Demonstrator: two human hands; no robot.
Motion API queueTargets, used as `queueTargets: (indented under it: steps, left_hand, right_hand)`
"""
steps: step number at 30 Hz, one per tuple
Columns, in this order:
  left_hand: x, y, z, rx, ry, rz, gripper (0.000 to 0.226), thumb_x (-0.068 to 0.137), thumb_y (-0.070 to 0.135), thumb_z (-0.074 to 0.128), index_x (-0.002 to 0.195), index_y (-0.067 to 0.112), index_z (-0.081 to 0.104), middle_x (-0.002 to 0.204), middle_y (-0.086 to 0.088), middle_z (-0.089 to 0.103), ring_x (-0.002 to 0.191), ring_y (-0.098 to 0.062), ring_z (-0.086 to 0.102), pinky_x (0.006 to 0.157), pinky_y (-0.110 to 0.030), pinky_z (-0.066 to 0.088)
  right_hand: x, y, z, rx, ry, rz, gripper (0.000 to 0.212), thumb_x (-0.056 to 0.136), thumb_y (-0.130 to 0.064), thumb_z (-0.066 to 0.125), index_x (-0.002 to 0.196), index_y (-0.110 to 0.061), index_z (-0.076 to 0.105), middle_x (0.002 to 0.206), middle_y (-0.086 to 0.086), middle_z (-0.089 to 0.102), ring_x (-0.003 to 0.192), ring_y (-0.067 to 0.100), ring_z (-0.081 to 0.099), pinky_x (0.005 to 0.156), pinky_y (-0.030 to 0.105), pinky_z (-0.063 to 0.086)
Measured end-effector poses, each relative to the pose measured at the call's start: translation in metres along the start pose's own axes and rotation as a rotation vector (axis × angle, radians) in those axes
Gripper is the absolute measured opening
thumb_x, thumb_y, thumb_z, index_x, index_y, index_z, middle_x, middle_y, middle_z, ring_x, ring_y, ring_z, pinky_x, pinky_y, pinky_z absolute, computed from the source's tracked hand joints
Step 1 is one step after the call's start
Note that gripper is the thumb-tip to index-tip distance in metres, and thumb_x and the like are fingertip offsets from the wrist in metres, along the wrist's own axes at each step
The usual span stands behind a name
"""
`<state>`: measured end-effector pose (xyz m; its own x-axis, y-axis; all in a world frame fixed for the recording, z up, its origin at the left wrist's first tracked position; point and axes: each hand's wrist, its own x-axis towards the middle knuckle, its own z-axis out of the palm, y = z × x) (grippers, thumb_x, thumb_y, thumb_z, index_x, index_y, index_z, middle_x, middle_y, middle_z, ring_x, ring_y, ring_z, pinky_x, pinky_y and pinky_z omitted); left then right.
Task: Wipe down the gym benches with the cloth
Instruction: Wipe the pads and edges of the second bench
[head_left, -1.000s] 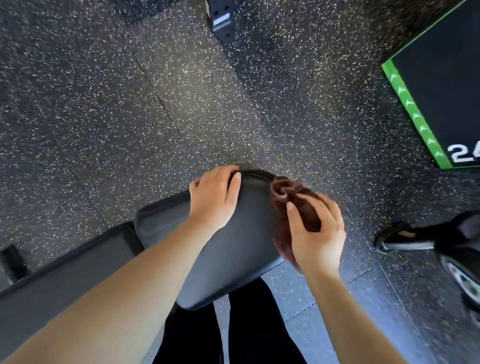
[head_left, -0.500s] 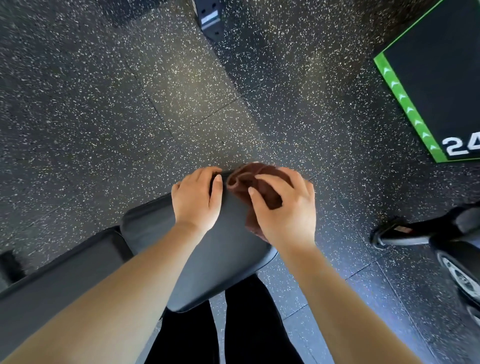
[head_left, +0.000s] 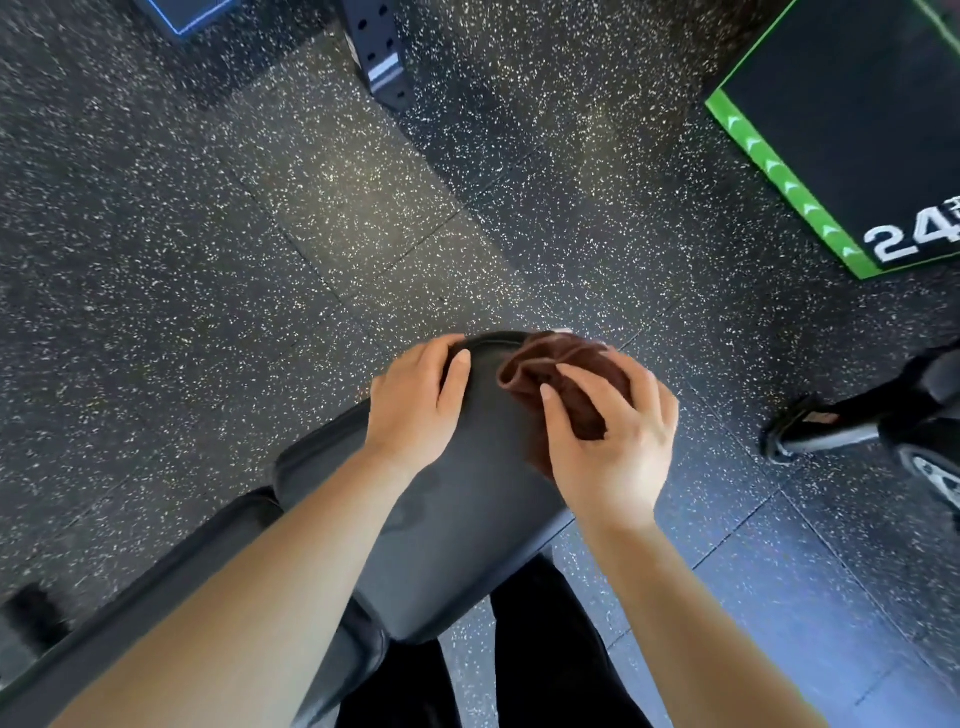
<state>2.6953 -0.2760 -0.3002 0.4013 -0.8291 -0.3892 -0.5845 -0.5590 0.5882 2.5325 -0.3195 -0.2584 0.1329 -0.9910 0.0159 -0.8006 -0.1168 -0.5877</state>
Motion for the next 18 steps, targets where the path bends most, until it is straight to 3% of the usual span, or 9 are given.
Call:
queueTargets:
  steps: [3,8,18]
  left_hand:
    - [-0.009,-0.021,-0.008,0.038,-0.072,0.061,0.044,0.097,0.039,0.03,0.134,0.02,0.043,0.131,-0.001,0.053,0.121,-0.023,0.047,0.098,-0.047,0.038]
    - [-0.063,-0.09,-0.026,0.105,-0.016,0.029,0.046,0.096,0.033,0.036,0.139,0.017,0.036,0.14,-0.003,0.045,0.127,-0.023,0.042,0.101,-0.051,0.036]
    - [-0.165,-0.198,-0.026,0.348,-0.171,-0.029,0.061,0.096,0.04,0.033,0.149,0.018,0.011,0.157,0.002,0.011,0.142,-0.015,0.017,0.113,-0.048,0.022]
  right_hand:
    - [0.005,-0.021,0.013,-0.155,-0.045,-0.109,0.018,0.078,-0.04,0.068,0.094,-0.035,0.072,0.119,-0.005,0.062,0.108,0.032,0.052,0.082,0.049,0.048]
    - [-0.016,-0.041,0.041,-0.301,-0.117,-0.297,0.016,0.08,-0.038,0.069,0.096,-0.034,0.071,0.125,-0.001,0.059,0.116,0.036,0.049,0.084,0.053,0.043]
    - [-0.145,-0.054,0.113,-0.335,-0.238,-0.532,0.015,0.077,-0.035,0.071,0.091,-0.034,0.071,0.123,-0.001,0.061,0.113,0.03,0.047,0.074,0.049,0.046]
